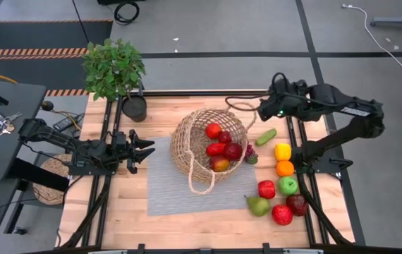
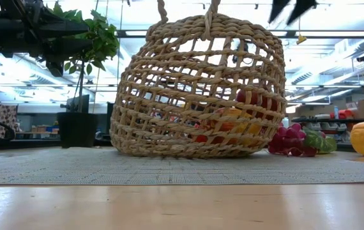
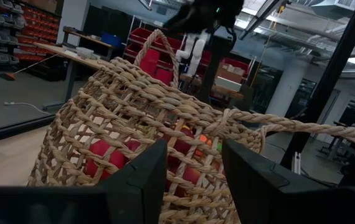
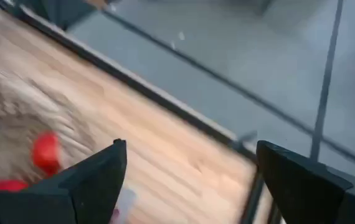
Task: Build produce basket
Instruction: Put the green pear into the brown basket
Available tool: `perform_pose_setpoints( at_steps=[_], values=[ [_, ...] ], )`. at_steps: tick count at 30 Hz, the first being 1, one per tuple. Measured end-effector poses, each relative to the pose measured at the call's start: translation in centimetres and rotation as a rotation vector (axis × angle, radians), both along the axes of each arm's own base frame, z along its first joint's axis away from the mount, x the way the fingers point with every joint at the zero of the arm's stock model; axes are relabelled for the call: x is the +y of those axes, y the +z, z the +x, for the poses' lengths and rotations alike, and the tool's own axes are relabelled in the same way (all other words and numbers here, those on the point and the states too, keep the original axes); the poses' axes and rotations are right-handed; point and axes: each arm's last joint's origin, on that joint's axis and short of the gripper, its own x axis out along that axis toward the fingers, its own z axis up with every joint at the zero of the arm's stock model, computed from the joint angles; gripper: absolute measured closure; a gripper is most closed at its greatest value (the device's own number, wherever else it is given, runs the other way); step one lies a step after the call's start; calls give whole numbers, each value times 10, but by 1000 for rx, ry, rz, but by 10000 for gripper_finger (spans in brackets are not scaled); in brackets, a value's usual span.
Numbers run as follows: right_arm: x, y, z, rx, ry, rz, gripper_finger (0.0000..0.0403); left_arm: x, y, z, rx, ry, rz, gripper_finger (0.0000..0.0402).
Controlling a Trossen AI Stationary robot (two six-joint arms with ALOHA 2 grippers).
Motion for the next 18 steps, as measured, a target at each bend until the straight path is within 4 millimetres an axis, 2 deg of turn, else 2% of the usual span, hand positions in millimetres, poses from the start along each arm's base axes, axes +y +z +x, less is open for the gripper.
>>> perform_pose_setpoints(
  at_steps=[4, 11, 18],
  values=[
    [-8, -37, -6, 129, 51, 134, 53, 0, 0, 0, 0, 0, 0, 241],
    [0, -115, 12, 318, 411, 353, 54, 0, 0, 0, 0, 0, 0, 241],
    [10, -162, 11, 404, 476, 377, 54, 0, 0, 0, -1, 0, 0, 241]
  ],
)
